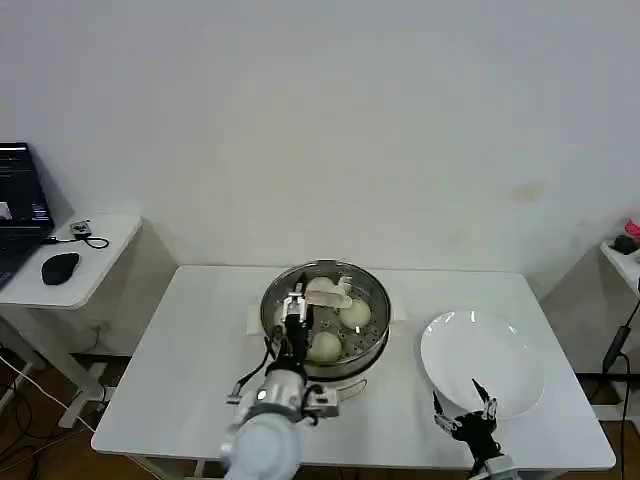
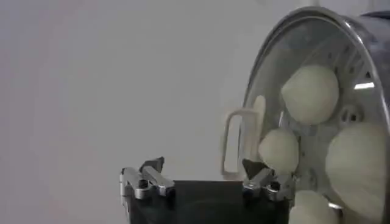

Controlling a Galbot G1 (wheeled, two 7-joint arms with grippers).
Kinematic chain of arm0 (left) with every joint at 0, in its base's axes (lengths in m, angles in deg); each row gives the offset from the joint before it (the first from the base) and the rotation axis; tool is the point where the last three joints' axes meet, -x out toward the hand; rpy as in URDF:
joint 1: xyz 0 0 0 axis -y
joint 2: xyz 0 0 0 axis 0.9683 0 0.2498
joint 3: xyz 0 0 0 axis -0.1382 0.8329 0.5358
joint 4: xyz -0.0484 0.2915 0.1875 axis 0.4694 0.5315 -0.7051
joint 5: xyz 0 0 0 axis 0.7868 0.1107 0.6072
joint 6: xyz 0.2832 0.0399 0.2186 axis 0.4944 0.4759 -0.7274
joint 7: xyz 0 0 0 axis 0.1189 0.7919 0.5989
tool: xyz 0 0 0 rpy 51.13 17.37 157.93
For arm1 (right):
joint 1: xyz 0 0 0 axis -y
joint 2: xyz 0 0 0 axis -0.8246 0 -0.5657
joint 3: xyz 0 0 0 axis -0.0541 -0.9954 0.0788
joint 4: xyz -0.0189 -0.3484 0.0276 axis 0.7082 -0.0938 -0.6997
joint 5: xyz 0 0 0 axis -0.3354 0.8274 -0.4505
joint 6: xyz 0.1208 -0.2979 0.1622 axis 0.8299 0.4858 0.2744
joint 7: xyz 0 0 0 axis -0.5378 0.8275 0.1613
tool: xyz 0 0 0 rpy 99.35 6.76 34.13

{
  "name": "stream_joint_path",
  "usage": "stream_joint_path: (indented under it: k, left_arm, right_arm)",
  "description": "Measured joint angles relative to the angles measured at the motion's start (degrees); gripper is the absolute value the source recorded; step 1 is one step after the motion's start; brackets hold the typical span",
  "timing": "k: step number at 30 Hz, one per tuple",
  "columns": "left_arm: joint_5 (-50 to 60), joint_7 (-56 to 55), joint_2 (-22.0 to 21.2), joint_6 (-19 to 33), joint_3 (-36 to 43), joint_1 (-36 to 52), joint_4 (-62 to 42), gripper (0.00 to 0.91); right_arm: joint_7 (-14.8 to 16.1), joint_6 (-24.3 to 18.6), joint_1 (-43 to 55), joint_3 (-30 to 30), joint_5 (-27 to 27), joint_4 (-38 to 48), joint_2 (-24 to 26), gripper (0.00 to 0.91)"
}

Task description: Take steamed baozi put them in steamer then cover it.

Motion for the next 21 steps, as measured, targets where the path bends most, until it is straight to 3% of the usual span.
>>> stream_joint_path:
  k: [8,21]
  left_arm:
    - [-16.4,-7.7,4.1,4.5,-6.7,-9.0,9.0,0.907]
    - [-64.8,-24.1,3.8,23.0,-26.5,-25.3,6.7,0.907]
  right_arm:
    - [-0.5,-0.2,-0.8,-0.1,-0.8,-0.5,0.6,0.907]
    - [-0.5,0.6,-4.7,-0.7,-6.1,-5.1,3.3,0.907]
